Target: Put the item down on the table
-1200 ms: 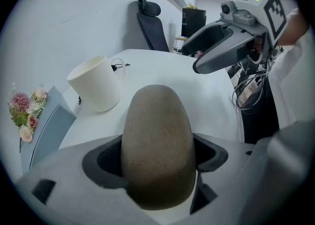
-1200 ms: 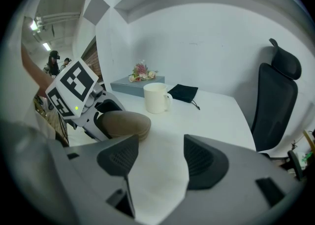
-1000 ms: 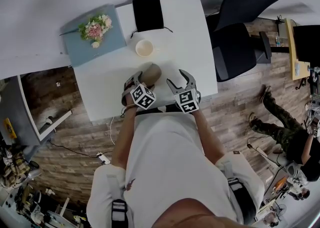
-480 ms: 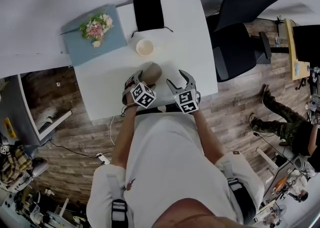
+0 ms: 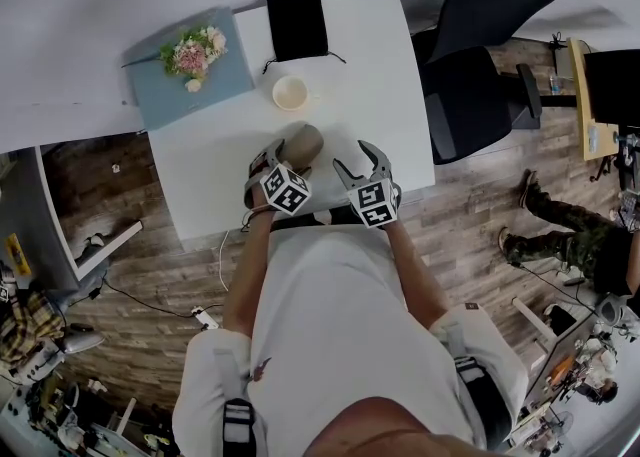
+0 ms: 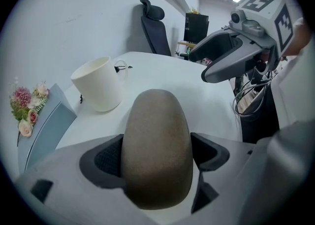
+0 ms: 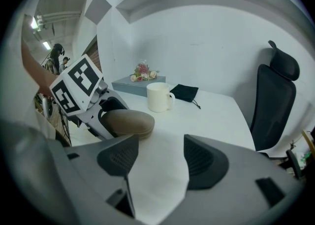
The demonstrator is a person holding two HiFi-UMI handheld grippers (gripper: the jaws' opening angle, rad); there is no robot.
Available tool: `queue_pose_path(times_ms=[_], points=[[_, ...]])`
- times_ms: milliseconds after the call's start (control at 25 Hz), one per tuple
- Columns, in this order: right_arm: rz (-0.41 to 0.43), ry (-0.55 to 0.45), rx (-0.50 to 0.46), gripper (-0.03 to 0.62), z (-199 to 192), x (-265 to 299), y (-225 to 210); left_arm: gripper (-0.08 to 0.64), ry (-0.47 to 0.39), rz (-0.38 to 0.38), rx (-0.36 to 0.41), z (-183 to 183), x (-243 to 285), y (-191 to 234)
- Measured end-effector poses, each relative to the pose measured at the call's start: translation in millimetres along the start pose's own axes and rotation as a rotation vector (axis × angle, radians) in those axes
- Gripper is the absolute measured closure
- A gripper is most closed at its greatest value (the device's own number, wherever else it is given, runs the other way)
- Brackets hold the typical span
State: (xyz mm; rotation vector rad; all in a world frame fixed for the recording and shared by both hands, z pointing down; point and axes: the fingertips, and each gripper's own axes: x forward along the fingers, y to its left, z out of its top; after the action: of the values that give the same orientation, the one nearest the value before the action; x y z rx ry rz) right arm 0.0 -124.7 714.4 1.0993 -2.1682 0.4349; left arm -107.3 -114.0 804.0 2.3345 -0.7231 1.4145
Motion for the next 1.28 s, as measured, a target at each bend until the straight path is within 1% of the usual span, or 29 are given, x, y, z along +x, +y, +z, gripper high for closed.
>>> queue_pose_path(times_ms=[160, 320, 560, 680, 800, 1080, 1280], points=[[-0.013, 0.013, -0.001, 0.301, -2, -3, 0, 0.132, -0.01, 0.014, -0.002, -1, -3, 1], [-0.006, 0.002, -0.023, 0.3, -1, -3, 1, 0.132, -0.028, 0.026, -0.006, 1, -9, 2], [-0.007, -0.026, -0.03, 0.299, 9, -6, 1, 0.132, -0.1, 0.075, -0.023, 13, -32, 9], [0.002, -0.062, -0.011, 0.295, 16, -7, 3, 0.132, -0.163, 0.11, -0.04, 23, -50, 16], [0.002, -0.097, -0.023, 0.29, 30, -11, 3, 0.14, -0.241, 0.149, -0.059, 37, -72, 24], [-0.025, -0.21, -0.055, 0.293, 79, -29, -3, 0.161, -0.4, 0.256, -0.074, 72, -130, 48], [-0.043, -0.3, -0.073, 0.296, 117, -46, -7, 0.173, -0.55, 0.334, -0.078, 100, -176, 65]])
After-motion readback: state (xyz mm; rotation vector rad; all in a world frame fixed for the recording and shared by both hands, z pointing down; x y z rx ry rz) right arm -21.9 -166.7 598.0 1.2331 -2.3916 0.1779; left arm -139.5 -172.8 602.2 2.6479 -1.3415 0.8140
